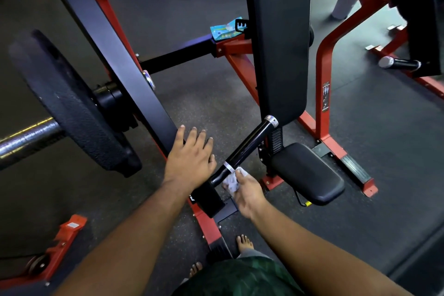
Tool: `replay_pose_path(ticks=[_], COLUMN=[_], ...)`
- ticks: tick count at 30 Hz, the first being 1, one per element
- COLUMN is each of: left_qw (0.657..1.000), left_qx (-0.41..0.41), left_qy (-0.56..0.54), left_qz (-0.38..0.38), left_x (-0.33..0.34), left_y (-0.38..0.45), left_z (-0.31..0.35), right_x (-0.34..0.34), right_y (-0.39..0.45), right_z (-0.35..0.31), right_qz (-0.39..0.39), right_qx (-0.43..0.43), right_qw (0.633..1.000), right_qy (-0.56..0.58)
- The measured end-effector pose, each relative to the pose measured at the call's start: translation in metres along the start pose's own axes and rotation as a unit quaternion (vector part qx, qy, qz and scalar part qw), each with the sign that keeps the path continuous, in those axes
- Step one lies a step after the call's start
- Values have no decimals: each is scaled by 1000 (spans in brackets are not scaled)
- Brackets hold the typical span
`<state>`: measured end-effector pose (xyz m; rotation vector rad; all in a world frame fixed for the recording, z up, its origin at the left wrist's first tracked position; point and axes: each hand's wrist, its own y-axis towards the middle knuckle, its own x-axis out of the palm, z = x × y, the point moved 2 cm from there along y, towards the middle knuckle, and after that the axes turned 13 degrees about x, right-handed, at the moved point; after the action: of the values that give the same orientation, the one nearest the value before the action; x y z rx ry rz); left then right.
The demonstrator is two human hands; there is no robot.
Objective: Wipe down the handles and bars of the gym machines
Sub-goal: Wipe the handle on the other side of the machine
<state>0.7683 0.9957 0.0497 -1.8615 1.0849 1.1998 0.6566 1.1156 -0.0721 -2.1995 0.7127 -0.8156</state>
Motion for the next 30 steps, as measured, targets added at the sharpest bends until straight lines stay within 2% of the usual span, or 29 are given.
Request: replay_pose_path(ticks=[2,6,9,11,20,24,30], left_qw=[1000,1000,1000,1000,1000,1000,1000], left_qx=[2,4,4,4,-1,-5,-6], left_qy=[5,10,10,12,8,4,0], left_qz=[-2,3,0,4,15,27,30], left_x=[0,-2,-3,-3,-1,3,3], left_y=[-1,-2,-3,-2,-1,-1,-1], left_z=[0,0,0,0,0,0,0], right_x=[-12,-32,-22,-15,-4,10,19], right_y=[4,21,29,27,19,15,4], right_z=[-15,-95,-129,-134,-109,-76,-11], right_qz=[19,111,69,72,82,68,52], right_qx=[-10,-94,-57,-46,-17,1,16], right_qw=[999,986,978,975,988,989,998], right_qy=[-40,86,189,204,129,133,23])
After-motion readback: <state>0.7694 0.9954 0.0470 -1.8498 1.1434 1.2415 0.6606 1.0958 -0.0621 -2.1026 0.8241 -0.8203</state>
